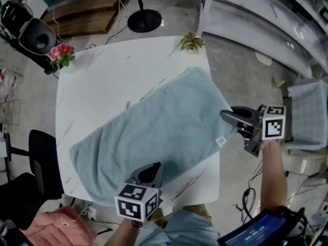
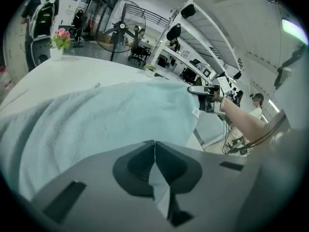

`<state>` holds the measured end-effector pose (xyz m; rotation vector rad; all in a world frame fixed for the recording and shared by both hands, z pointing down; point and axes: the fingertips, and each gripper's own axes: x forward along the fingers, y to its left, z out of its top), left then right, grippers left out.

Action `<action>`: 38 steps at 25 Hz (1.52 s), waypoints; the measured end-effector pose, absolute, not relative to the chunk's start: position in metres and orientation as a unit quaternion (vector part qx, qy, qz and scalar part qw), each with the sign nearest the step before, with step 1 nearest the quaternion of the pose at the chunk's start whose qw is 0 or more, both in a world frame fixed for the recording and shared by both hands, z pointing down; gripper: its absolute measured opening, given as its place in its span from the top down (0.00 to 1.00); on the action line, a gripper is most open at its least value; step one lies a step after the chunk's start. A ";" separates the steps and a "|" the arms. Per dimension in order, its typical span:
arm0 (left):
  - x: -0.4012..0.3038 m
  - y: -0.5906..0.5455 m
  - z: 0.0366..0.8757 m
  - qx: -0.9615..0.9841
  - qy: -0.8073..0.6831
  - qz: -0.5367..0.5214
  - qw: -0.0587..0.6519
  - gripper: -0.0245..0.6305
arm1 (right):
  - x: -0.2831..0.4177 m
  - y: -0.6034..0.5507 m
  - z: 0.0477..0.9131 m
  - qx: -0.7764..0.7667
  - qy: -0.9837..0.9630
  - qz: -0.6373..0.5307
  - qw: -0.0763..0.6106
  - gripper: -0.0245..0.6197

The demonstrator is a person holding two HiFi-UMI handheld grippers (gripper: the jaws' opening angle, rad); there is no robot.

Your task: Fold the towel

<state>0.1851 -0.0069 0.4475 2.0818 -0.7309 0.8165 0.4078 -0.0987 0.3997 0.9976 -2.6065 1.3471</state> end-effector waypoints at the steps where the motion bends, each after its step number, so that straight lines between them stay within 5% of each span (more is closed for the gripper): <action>1: 0.177 -0.005 0.445 0.816 -0.292 0.316 0.386 0.95 | 0.401 -0.099 0.394 0.327 -0.842 0.427 0.033 0.92; 21: -0.016 0.028 0.431 0.776 -0.415 0.218 0.422 0.95 | 0.161 -0.100 0.327 0.243 -0.898 0.341 0.137 0.92; 38: -0.147 0.083 0.442 0.727 -0.489 0.165 0.454 0.95 | -0.054 -0.039 0.388 0.098 -0.904 0.364 0.200 0.92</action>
